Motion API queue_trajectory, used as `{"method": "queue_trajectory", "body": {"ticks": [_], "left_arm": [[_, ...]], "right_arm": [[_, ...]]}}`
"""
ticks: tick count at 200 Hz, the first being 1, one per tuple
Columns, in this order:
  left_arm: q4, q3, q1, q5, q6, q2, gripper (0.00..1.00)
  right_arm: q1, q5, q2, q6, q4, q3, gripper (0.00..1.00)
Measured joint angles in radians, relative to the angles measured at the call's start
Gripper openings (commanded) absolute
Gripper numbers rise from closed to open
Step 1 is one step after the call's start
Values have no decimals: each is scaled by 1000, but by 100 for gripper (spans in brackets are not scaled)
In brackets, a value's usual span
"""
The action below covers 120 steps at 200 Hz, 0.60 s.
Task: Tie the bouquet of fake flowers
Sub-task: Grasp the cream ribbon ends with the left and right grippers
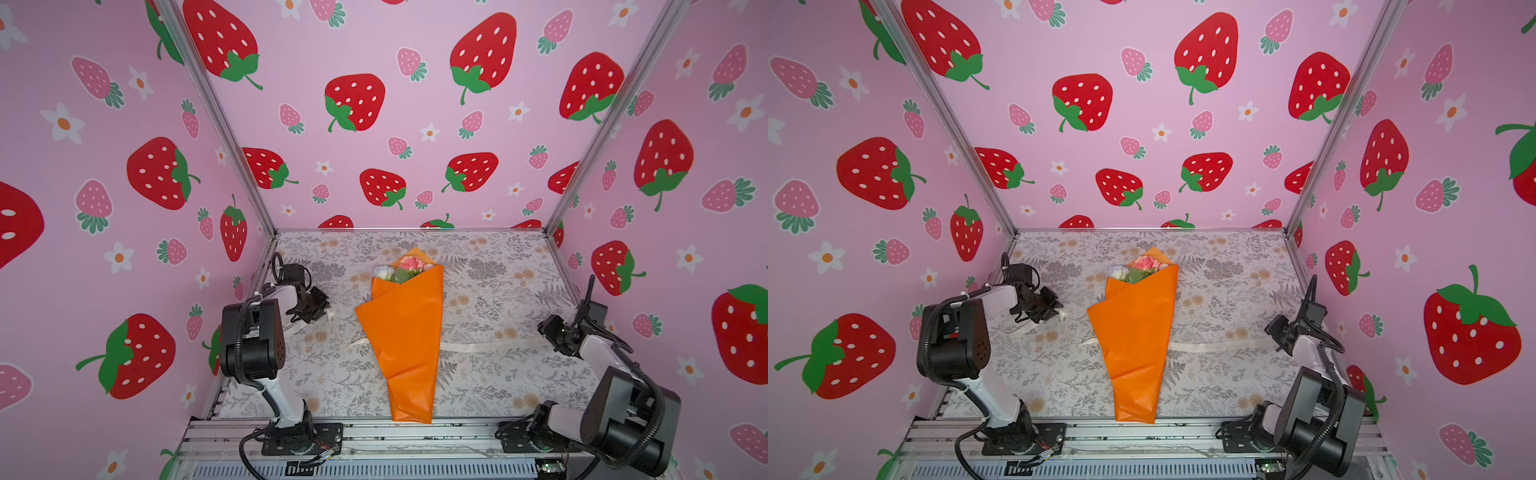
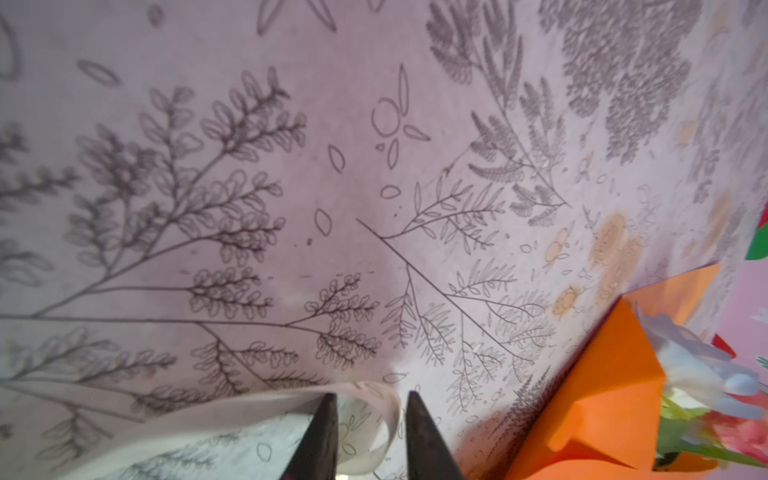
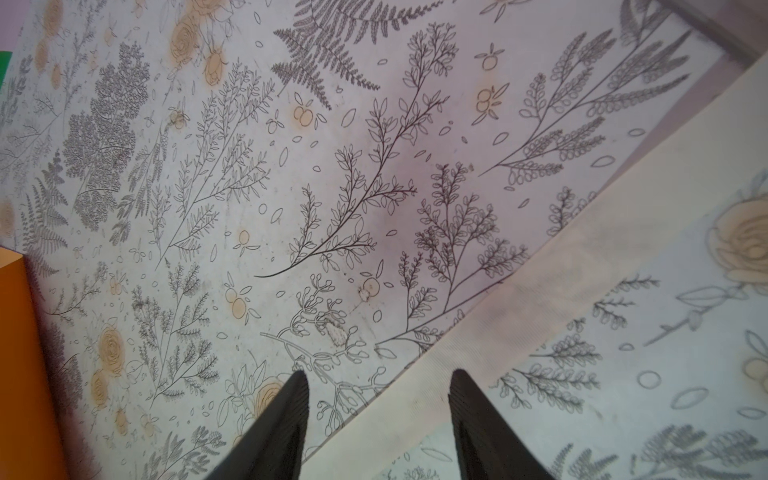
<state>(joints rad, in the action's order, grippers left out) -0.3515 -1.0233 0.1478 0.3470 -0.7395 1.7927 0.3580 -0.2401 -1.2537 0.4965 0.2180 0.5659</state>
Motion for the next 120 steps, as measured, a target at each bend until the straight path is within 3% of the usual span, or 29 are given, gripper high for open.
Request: {"method": "queue_trajectory", "body": {"ticks": [51,56,97,120], "left_arm": [[-19,-19,-10,-18,11,17,7],[-21,-19,-11,-22,11,17,0],[-23,-19,-26,-17,25,3,0],[-22,-16,-49,-2,37,-80,0]], "right_arm": [[0,-8,-26,-1,-12,0,57],[0,-8,-26,-1,-14,0,57],[0,4,-27,-1,-15,0,59],[0,56,-33,4,-7,8,61]]}}
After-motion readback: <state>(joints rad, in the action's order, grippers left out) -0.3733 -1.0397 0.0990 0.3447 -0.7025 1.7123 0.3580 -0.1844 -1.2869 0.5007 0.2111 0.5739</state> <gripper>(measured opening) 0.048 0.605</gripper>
